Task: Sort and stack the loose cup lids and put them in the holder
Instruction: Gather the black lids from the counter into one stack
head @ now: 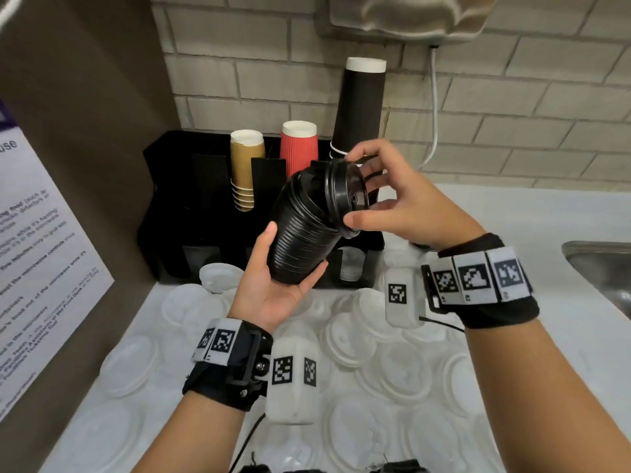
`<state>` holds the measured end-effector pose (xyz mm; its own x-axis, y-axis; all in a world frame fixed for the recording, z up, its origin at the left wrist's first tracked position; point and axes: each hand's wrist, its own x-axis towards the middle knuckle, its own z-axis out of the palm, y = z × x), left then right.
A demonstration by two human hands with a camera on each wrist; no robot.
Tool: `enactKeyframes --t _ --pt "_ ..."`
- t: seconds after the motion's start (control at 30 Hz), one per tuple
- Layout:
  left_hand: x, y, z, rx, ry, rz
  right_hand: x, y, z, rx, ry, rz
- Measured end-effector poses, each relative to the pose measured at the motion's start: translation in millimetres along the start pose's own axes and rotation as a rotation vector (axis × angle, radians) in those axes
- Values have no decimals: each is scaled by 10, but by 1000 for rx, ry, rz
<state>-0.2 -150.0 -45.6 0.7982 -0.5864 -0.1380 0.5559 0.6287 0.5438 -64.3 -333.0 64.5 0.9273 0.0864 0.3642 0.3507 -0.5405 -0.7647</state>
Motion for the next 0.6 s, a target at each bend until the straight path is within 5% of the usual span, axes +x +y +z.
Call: enactKeyframes --t 0.6 --pt "19 -105 22 -21 3 -40 152 -7 91 -42 -139 -21"
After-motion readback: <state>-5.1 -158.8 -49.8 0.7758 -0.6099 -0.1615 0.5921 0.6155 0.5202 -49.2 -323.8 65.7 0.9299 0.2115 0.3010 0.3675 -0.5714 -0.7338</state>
